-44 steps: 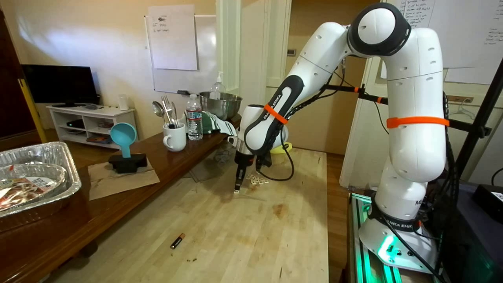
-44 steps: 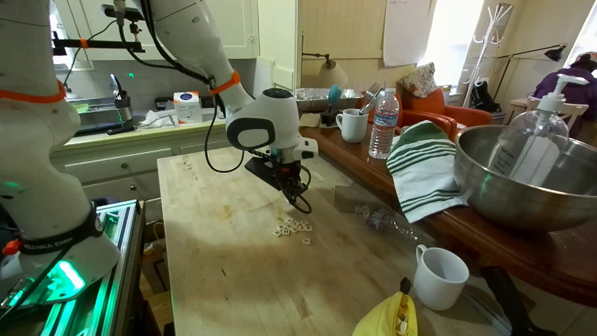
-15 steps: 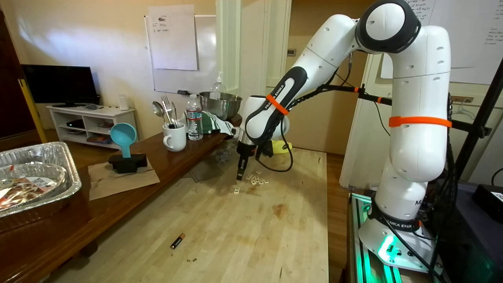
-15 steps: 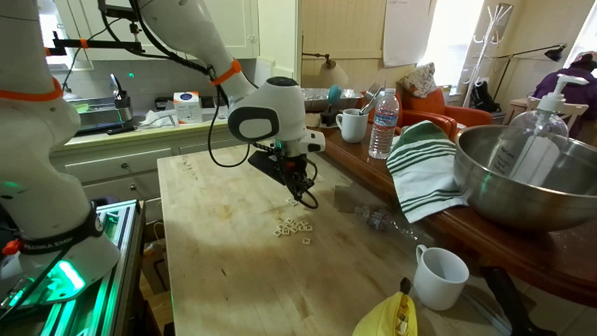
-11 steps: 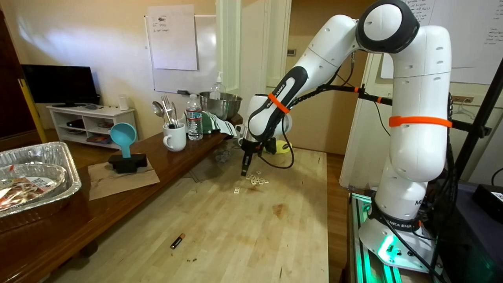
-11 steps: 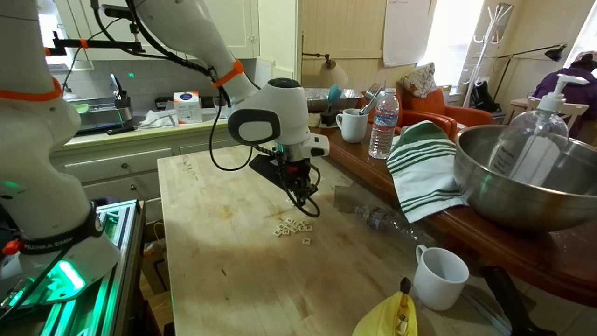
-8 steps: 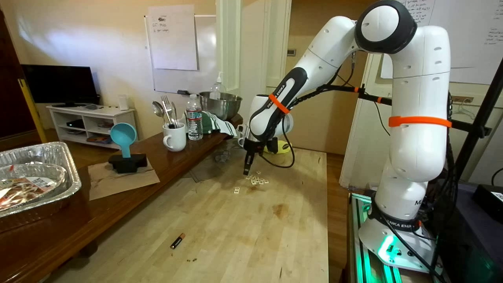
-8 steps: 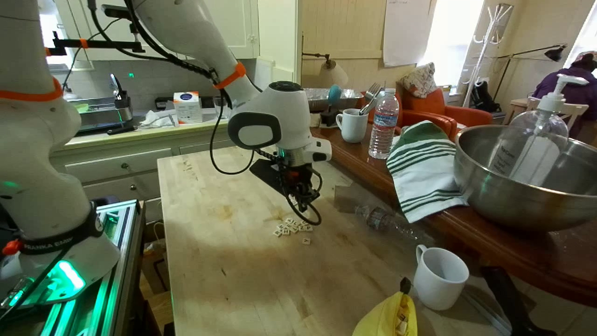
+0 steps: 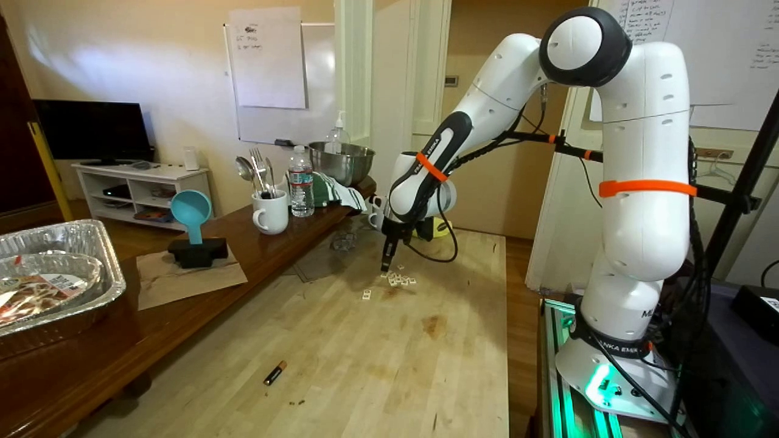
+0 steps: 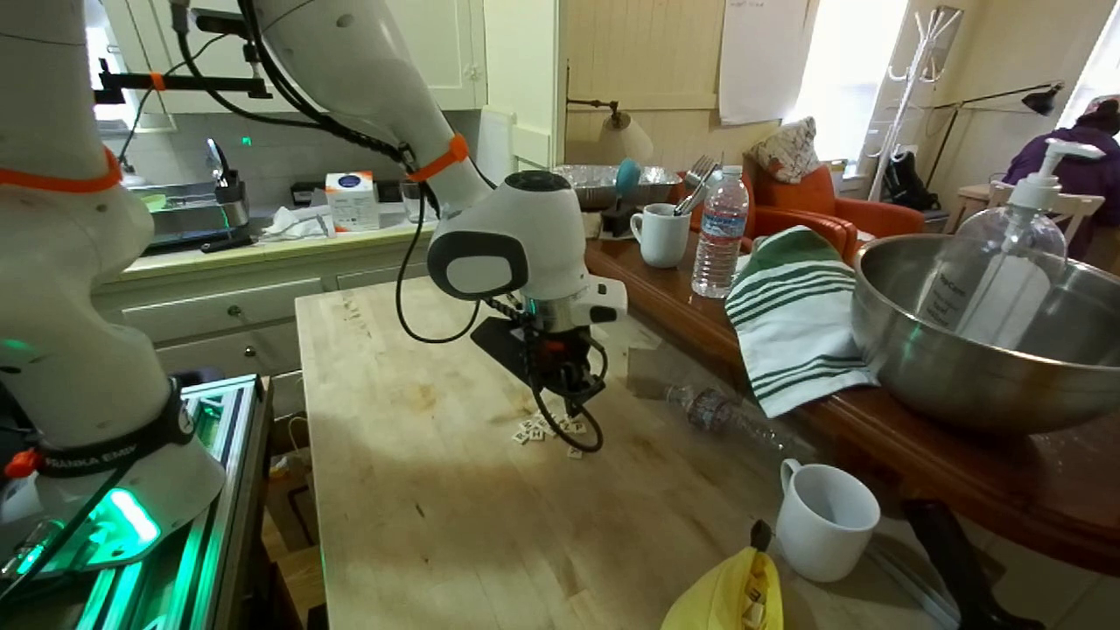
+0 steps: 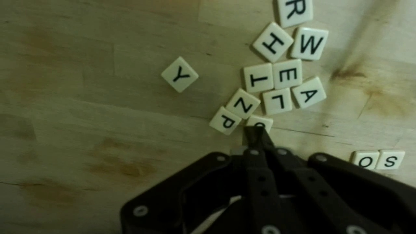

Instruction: Use four letter tiles to form a word

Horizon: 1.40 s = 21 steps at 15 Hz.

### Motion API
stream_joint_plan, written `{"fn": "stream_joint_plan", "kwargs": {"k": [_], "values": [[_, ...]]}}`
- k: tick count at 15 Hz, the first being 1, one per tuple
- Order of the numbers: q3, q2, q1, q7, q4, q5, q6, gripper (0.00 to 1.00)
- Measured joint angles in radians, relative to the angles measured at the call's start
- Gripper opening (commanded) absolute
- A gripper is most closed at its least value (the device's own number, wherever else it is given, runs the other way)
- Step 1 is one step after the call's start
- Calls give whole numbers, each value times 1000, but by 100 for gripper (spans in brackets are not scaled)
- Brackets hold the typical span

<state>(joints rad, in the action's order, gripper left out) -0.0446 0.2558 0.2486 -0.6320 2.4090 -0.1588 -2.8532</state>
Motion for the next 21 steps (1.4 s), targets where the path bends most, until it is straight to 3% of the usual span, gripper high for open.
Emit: {"fn": "stream_joint_plan", "kwargs": {"k": [7,21], "values": [[-40,37,39,0,-2,-1,-76,0],[-129,42,59,-44,-2,1,-81,0]]}}
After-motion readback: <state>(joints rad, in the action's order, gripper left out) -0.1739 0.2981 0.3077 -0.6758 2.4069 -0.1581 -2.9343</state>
